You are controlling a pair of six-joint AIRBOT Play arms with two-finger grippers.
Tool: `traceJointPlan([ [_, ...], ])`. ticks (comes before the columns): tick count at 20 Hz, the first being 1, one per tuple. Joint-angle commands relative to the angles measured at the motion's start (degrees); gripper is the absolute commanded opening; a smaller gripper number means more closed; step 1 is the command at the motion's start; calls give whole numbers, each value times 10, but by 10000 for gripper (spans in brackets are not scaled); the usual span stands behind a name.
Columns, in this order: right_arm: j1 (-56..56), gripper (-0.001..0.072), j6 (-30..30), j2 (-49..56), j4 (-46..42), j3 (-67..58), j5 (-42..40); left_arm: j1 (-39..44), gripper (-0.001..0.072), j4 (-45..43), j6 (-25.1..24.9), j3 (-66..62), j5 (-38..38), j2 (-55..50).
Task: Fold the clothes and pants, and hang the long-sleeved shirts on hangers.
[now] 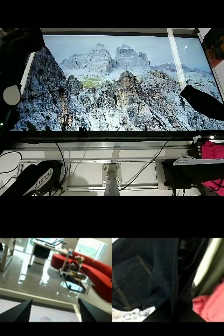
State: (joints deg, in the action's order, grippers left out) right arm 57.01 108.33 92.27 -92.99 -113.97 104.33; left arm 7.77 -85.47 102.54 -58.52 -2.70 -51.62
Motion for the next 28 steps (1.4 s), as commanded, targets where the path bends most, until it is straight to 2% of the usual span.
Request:
traceJointPlan([
  [1, 19, 9, 21, -19, -47, 0, 11, 0, 617, 0, 0, 0, -12, 0],
  [2, 19, 24, 21, -18, -43, 0, 11, 0, 617, 0, 0, 0, -12, 0],
  [3, 19, 181, 21, -18, -35, 0, 11, 0, 617, 0, 0, 0, -12, 0],
  [4, 19, 428, 21, -18, -24, -1, 11, 0, 617, 0, 0, 0, -12, 0],
  [5, 19, 570, 21, -18, -21, -4, 11, 0, 617, 0, 0, 0, -12, 0],
  [10, 19, 569, 20, -19, -9, -30, 10, 0, 616, 0, 0, 0, -12, 0],
  [12, 19, 534, 15, -18, 52, -30, -6, 0, 617, 0, 0, 0, -12, 0],
  [13, 18, 390, 15, -18, 115, -30, -19, 0, 617, 0, 0, 0, -12, 0],
  [14, 18, 113, 15, -18, 199, -30, -36, 0, 617, 0, 0, 0, -12, 0],
  [15, 15, 21, 13, -18, 278, -30, -57, 0, 617, 0, 0, 0, -12, 0],
  [18, -28, 10, -43, -18, 494, -30, -128, 0, 617, 0, 0, 0, -12, 0],
  [21, -101, 10, -94, -18, 632, -30, -182, 0, 617, 0, 0, 0, -12, 0],
  [24, -179, 11, -114, -18, 716, -30, -200, 0, 617, 0, 0, 0, -12, 0],
  [28, -257, 10, -154, -19, 784, -30, -198, 0, 617, 0, 0, 0, -12, 0],
])
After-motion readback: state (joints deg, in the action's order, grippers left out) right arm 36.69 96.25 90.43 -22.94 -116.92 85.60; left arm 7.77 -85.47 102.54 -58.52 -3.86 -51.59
